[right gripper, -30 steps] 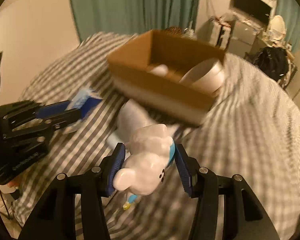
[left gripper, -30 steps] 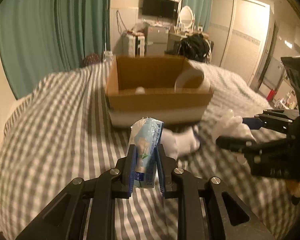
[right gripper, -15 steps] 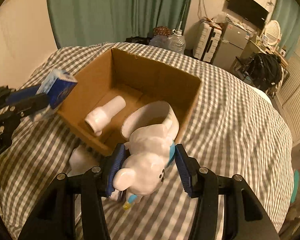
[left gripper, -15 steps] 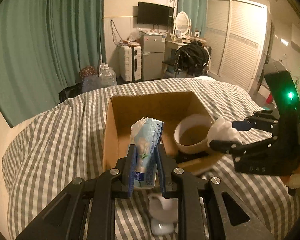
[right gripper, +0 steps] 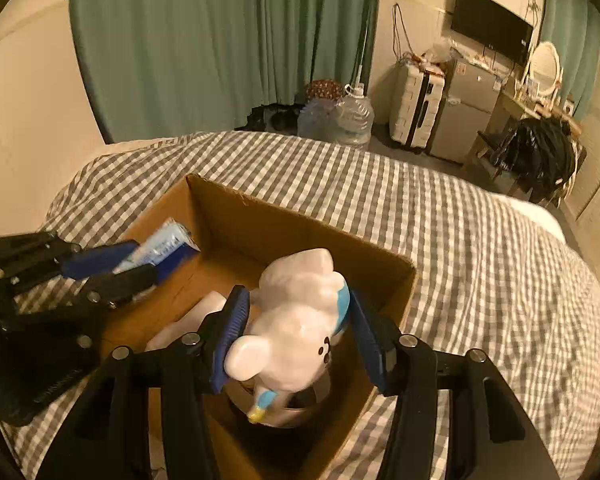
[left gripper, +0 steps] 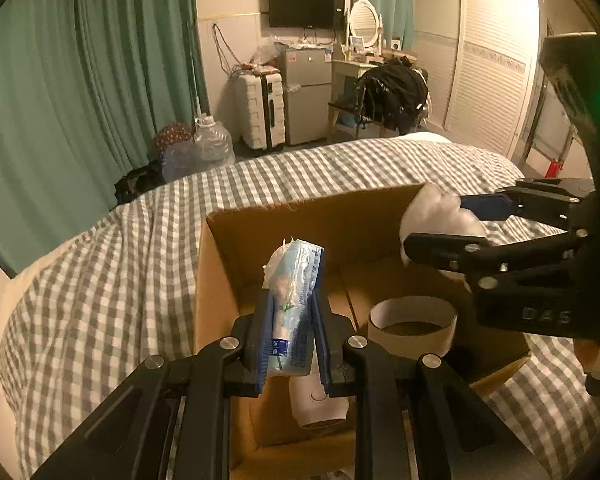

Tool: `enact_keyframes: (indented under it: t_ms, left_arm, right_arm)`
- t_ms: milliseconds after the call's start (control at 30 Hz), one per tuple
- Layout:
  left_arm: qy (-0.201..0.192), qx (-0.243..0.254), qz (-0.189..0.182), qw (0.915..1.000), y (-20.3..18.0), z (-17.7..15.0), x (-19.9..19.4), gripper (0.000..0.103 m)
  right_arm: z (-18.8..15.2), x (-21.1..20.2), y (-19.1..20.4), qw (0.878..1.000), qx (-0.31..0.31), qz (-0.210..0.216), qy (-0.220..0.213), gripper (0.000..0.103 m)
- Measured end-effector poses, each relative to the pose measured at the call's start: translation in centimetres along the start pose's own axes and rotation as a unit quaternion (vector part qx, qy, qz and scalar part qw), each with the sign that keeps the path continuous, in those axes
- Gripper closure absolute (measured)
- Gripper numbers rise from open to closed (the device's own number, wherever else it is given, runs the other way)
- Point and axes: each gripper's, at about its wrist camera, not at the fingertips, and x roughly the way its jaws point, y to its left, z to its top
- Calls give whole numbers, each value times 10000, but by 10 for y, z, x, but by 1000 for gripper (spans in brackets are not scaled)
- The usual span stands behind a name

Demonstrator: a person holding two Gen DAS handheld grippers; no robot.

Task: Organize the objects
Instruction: 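Place the tissue pack and plush toy into the box, opening both tools, then move the right tool to the toothpaste tube while the left tool approaches the earbuds case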

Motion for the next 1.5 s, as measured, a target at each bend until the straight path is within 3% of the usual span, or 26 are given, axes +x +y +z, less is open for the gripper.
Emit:
enact_keyframes:
  t_ms: [67,200,267,333,633,900,1067,1267,1400,1500]
  left_arm:
    - [-1,-1,30,10000,0,-2,1,84]
    - [-15,-71,109,9999,1,-5,-7,70]
    - [-117,-125,186,9997,0,-9,-18,39]
    - [-251,-143,273,9992,-2,-15,-30,26]
    - [-696,-474,473,9953,5,-42,-100,20]
    - [-662,-776,833,9913,11,-84,-146,20]
    - [-325,-872,1196,9885,2,-129,-147,16]
    - [63,-888,1206,9887,-8,-176,-125,16]
    - [184,-849,1170,9893,-12,-187,-112,16]
    - [188,-727,1152,9905,-17,-190,-110,16]
  right_arm:
    - [-1,-2,-3,9999,112,33,-49,34]
    - [-2,-20,-5,9995,194,-27,-259,29]
    - [-4,-35,-3,9989,205,-57,-418,29]
    - [-6,-50,-2,9982,202,-84,-552,29]
    - [-37,-137,18,9923,330,-311,-1151,27]
    - [-75,-164,54,9930,199,-301,-1125,27]
    - [-117,-146,80,9980,78,-64,-620,28]
    - [-171,-103,101,9996,-89,42,274,28]
    - [-194,-74,112,9967,-137,206,778,31]
    - [-203,-56,120,9939,-306,213,1040,39]
